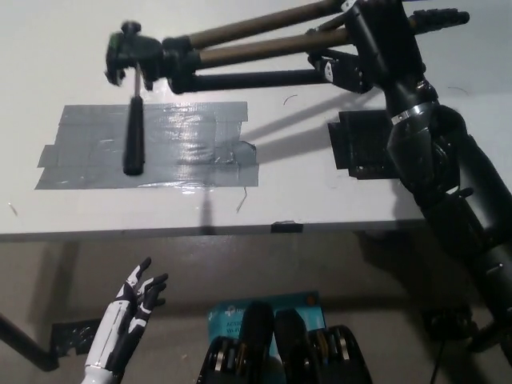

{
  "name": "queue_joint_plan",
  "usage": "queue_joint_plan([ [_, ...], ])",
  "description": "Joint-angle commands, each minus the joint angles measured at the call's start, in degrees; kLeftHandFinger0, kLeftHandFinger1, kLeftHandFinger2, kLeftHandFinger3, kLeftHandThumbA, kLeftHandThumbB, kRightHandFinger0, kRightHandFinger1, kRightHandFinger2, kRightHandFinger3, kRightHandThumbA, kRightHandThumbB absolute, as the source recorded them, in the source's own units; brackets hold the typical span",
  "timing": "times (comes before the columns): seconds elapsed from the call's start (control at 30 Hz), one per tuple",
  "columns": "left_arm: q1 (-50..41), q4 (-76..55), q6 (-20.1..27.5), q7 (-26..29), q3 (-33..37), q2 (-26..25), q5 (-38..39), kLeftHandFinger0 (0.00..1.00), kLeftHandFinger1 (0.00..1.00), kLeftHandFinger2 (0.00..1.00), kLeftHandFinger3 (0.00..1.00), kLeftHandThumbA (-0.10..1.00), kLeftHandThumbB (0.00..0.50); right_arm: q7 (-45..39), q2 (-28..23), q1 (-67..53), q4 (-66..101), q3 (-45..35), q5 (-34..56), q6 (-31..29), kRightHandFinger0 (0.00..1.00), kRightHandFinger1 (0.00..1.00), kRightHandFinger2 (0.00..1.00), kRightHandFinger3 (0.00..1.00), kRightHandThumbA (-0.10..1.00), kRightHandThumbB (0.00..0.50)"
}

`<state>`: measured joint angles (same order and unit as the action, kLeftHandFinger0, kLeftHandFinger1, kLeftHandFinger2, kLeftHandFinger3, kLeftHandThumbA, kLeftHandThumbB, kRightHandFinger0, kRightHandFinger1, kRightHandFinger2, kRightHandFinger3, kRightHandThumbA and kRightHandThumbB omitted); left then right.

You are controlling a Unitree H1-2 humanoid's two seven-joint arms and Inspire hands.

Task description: A tripod is kept on the middle of the desk infront of the robot and the robot grabs one of its legs to pick it up and hands it to a person

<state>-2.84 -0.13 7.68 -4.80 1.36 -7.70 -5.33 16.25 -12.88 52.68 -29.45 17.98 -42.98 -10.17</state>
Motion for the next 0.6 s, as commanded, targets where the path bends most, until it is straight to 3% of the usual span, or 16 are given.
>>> queue_joint_plan([
  [0.0,-0.3,-1.4,0.1,-0.2,0.5,-0.3,-0.4,0.81,0.84,0.81,0.95,0.93,0.004,3.6,-0.8,4.8,-2.0,-1.1,0.1,-2.2,0.01,0.49,0.85,0.81,-0.10,0.224],
  [0.13,-1.2,-1.5,0.9,0.2,0.8,-0.2,-1.3,0.79,0.82,0.79,0.93,0.92,0.000,2.6,-0.4,4.7,-4.0,-0.6,-0.3,-1.5,0.04,0.55,0.93,0.88,-0.10,0.196],
  [0.33,0.0,-0.4,1.6,0.2,0.7,0.0,-0.7,0.76,0.80,0.78,0.92,0.89,0.000,4.8,0.3,6.8,-9.8,-0.4,-0.6,-2.2,0.04,0.54,0.93,0.88,-0.10,0.204],
  [0.57,0.0,-0.2,1.6,0.0,0.9,-0.1,-0.6,0.77,0.80,0.77,0.93,0.90,0.000,5.8,0.9,7.2,-12.3,-0.2,-0.6,-2.6,0.04,0.57,0.94,0.93,-0.10,0.178],
])
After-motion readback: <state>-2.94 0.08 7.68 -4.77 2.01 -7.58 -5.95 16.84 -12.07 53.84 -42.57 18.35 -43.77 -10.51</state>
